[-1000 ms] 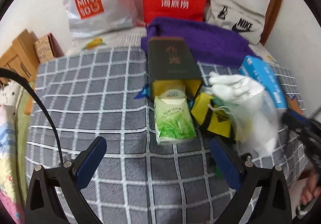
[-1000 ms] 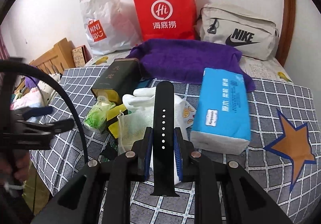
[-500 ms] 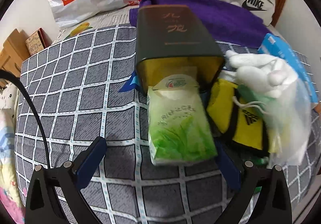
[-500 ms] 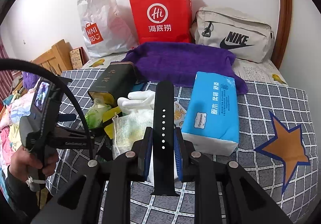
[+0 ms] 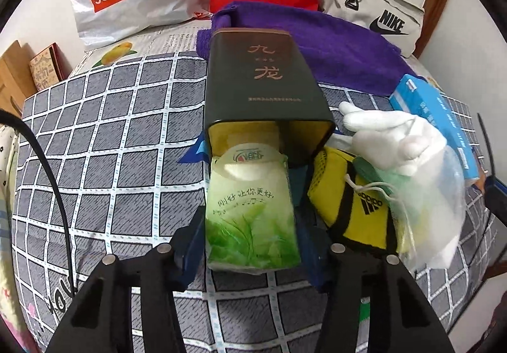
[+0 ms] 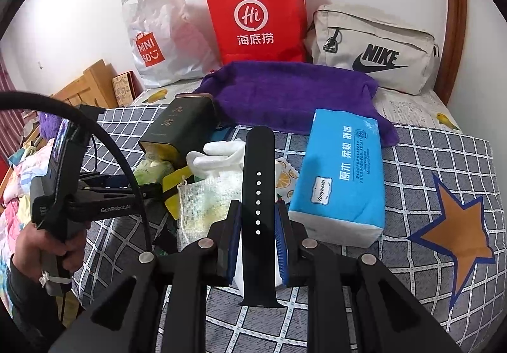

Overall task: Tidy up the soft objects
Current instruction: 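Grasp the green tea packet from the tin with the left gripper while the right holds the strap, then carry the packet and strap onto the purple towel and open both grippers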

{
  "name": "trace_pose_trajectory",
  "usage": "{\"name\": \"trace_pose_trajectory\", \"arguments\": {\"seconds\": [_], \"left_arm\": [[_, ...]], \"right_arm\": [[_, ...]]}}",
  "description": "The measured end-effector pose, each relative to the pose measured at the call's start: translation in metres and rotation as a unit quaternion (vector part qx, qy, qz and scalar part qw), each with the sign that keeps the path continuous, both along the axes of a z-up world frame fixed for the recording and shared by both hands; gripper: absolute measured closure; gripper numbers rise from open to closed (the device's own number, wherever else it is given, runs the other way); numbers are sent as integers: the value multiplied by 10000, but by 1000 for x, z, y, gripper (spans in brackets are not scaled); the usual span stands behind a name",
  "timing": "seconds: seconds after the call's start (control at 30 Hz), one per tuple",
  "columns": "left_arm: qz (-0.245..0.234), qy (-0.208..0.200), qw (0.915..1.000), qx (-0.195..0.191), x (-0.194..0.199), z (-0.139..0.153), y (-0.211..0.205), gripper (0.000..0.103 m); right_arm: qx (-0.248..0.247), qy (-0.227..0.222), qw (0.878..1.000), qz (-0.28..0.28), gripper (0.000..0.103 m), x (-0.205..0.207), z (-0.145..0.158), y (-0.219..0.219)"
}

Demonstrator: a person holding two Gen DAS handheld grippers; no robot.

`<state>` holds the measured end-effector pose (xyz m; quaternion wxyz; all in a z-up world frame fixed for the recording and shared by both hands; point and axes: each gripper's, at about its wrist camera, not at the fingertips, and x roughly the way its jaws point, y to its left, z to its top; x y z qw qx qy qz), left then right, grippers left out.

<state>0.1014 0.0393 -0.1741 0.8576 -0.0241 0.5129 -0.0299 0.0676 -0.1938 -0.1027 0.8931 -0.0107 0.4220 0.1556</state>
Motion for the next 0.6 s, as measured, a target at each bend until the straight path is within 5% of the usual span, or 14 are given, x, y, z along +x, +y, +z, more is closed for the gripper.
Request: {"name": "trace_pose_trajectory", "arguments": {"seconds": [0.6], "left_arm": [[143,-329,9993,-88,-8,55,30,54]], "right_arm": [[130,-161,9993,296,83,17,22,3]]}}
